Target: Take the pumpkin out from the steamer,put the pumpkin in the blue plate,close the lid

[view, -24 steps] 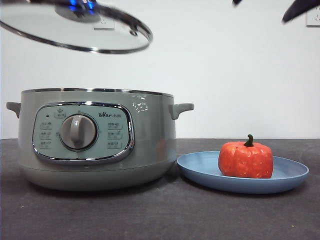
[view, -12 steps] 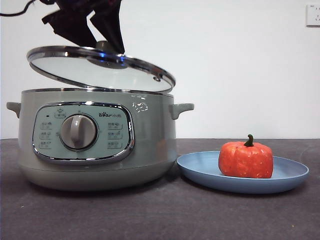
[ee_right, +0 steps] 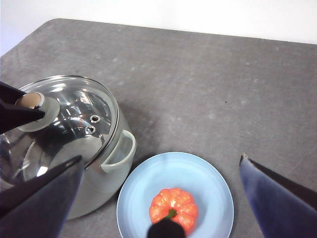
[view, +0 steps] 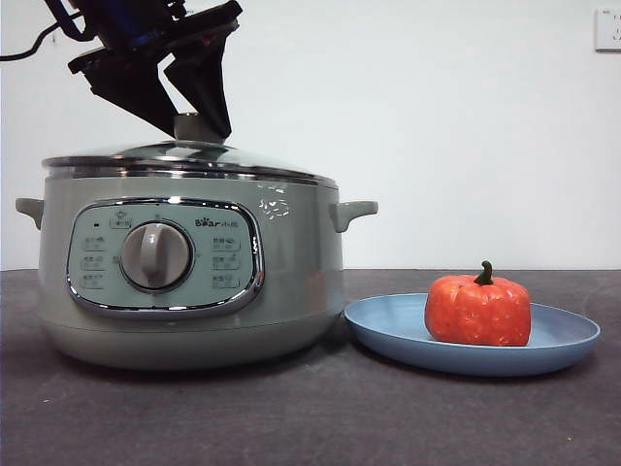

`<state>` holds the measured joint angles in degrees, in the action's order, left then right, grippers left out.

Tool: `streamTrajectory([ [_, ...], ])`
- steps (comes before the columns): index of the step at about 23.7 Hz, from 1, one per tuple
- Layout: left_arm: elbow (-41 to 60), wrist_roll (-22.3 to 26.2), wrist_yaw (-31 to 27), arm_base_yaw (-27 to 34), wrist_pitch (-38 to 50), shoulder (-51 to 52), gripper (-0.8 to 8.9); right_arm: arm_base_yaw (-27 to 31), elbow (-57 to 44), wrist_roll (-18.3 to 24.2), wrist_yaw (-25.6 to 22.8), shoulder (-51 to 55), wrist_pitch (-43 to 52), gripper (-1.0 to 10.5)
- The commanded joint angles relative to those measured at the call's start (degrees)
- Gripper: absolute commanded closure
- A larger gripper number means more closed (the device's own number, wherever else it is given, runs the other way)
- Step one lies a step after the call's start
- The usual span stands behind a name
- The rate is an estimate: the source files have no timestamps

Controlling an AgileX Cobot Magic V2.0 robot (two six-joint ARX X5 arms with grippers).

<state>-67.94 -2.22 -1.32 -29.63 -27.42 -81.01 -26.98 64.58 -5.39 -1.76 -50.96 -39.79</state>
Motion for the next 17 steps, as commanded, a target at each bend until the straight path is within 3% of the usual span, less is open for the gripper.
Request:
streamTrajectory([
  [1,1.9,-1.2,0.0,-0.8,3.9,-0.2,8.23,0.0,-0.5,-0.6,-0.3,0.0,0.3,3.5],
  [11,2.4,-1.2,0.0,-0.8,1.0,-0.2,8.0,0.0,-0.5,-0.6,-0.2,0.0,0.3,3.5],
  [12,2.4,-1.2,0.0,-0.8,0.8,-0.2,7.54,0.0,-0.5,-0.6,-0.2,0.0,0.3,3.5],
  [15,2.3,-1.2,0.0,-0.8,0.8,-0.1,4.66,0.0,-0.5,-0.6,-0.2,0.0,0.3,3.5],
  [17,2.3,-1.2,0.0,-0.8,0.8,0.0,4.08,0.0,-0.5,-0.6,-0.2,0.0,0.3,3.5],
])
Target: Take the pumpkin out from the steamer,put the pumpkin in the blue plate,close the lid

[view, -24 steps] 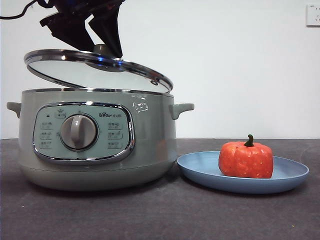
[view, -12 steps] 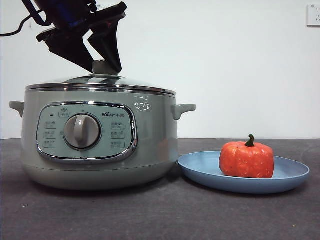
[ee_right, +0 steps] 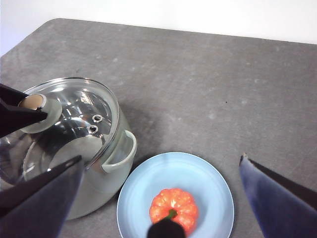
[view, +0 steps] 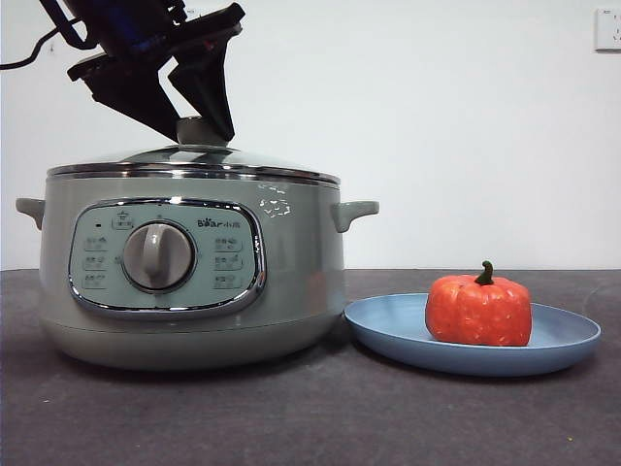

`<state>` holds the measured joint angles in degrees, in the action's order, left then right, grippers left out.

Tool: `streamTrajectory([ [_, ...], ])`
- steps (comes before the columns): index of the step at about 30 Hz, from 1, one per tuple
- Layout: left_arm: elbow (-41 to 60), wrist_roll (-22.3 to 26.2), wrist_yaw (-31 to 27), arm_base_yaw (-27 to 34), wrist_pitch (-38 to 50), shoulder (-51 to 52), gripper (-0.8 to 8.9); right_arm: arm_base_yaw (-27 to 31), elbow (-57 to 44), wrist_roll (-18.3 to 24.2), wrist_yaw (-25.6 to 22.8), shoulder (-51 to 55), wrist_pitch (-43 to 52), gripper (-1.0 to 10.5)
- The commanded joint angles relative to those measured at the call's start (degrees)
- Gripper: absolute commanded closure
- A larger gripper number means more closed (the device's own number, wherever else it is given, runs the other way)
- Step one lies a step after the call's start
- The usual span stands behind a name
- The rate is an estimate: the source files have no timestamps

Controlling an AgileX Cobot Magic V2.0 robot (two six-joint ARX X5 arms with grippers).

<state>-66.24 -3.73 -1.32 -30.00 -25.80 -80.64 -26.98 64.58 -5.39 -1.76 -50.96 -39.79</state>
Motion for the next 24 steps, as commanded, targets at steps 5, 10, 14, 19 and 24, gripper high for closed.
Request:
streamTrajectory([
  [5,0.6,0.3,-0.1,-0.4,-0.8,0.4,4.08,0.0,-0.5,-0.6,-0.2,0.0,0.3,3.5],
  [10,0.6,0.3,-0.1,-0.4,-0.8,3.7,4.09,0.0,-0.5,-0.5,-0.1,0.0,0.3,3.5],
  [14,0.6,0.3,-0.1,-0.4,-2.1,8.2,4.09,0.0,-0.5,-0.1,0.0,0.0,0.3,3.5],
  [19,0.6,0.3,-0.1,-0.4,-4.5,15.6,6.14,-0.1,-0.5,0.8,0.2,0.0,0.8,5.4],
  [24,0.7,2.2,-0.2,-0.4,-6.9,23.5,8.22,-0.1,-1.1,0.8,0.2,0.4,0.9,9.7],
])
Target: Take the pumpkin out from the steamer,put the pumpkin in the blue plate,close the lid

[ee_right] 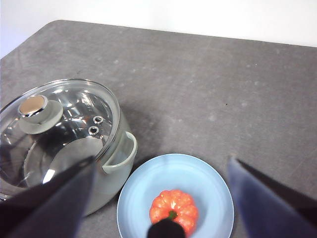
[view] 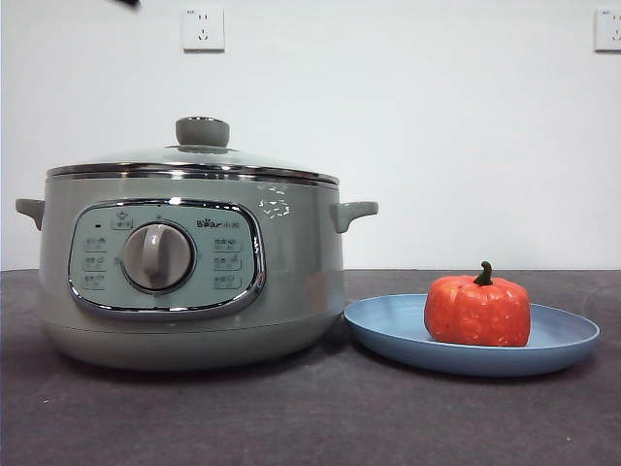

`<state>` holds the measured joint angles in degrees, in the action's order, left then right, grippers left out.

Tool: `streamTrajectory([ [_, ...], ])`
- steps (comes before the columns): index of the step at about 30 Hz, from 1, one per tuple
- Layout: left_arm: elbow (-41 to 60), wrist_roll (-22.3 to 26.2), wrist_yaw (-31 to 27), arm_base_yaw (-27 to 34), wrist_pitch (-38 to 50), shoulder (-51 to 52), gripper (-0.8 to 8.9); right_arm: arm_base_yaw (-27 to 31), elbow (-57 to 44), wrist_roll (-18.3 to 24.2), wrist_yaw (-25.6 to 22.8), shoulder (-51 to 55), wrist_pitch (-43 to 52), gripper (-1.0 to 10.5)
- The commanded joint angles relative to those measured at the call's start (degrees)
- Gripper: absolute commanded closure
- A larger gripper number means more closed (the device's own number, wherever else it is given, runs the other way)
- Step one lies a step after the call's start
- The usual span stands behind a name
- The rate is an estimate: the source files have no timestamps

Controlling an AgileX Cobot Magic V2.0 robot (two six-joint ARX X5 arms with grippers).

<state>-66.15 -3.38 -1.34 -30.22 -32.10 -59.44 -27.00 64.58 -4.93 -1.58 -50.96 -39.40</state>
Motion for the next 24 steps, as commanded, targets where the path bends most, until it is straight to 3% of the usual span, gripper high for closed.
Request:
streamTrajectory([
  [1,0.6,2.1,-0.5,-0.2,-1.0,3.5,8.22,-0.1,-1.5,0.2,-0.3,0.8,0.8,9.6],
  [6,5.3,2.8,-4.5,-0.2,0.1,11.4,8.22,-1.5,-9.5,-0.9,-0.8,7.0,8.6,9.6],
  [10,14.0,2.8,-4.6,-0.3,1.8,19.7,8.22,-3.1,-18.5,-2.8,-5.7,14.0,14.7,9.6],
  [14,22.0,2.7,-4.6,-0.2,1.7,28.9,8.22,-4.2,-26.2,-4.9,-6.3,20.9,19.5,9.6],
  [17,23.4,1.0,-4.5,-0.2,-0.9,32.6,8.21,-4.3,-27.2,-8.9,-6.3,22.3,18.9,9.6],
  [24,23.2,0.2,-4.5,-0.2,-7.0,33.1,8.17,-4.3,-27.2,-8.9,-8.9,22.4,16.0,9.6],
])
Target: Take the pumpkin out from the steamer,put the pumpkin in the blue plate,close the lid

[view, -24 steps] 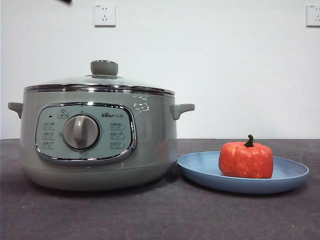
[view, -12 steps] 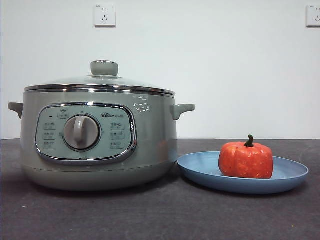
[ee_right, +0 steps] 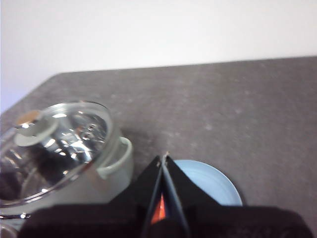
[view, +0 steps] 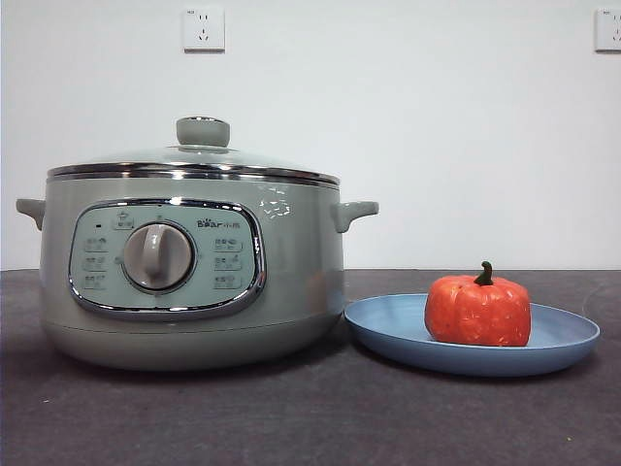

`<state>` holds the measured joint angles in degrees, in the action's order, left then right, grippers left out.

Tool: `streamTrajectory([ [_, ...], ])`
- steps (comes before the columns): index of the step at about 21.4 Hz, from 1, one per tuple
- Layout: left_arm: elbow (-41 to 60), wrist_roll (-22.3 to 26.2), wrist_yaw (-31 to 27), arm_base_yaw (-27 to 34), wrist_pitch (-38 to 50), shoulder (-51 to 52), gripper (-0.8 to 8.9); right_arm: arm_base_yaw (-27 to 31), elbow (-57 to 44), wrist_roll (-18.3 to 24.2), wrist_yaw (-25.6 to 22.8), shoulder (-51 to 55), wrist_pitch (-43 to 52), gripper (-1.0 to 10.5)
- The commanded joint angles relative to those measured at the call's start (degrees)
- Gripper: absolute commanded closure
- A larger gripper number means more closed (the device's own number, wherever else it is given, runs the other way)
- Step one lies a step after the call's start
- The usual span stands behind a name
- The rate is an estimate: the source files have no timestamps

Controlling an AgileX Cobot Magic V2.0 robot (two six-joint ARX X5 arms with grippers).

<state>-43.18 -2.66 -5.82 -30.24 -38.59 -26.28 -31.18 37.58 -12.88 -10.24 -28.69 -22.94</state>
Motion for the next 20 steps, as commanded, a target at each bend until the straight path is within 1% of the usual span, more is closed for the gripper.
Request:
streamTrajectory([
  [1,0.3,-0.5,0.0,-0.2,-1.0,0.0,8.17,-0.1,-0.2,-0.9,-0.3,0.1,-0.9,9.6],
  [7,0.3,-0.5,-0.1,-0.2,-2.3,0.0,8.17,0.0,-0.2,-1.0,-1.9,0.1,-4.7,9.6],
  [13,0.3,-0.5,0.0,-0.2,-2.7,0.0,8.17,0.0,-0.2,-0.9,-2.0,0.1,-8.5,9.6],
  [14,0.3,0.3,-0.1,-0.2,-3.3,0.4,8.17,0.0,-0.2,-0.9,-2.2,0.1,-9.0,9.6],
  [17,0.4,1.8,-0.7,2.6,-4.4,4.0,8.17,0.0,-0.2,-0.9,-2.1,0.1,-10.8,9.6],
  [20,1.8,2.3,0.7,8.7,-1.8,8.4,8.17,0.0,-0.2,-0.9,-2.1,0.1,-12.3,9.6],
])
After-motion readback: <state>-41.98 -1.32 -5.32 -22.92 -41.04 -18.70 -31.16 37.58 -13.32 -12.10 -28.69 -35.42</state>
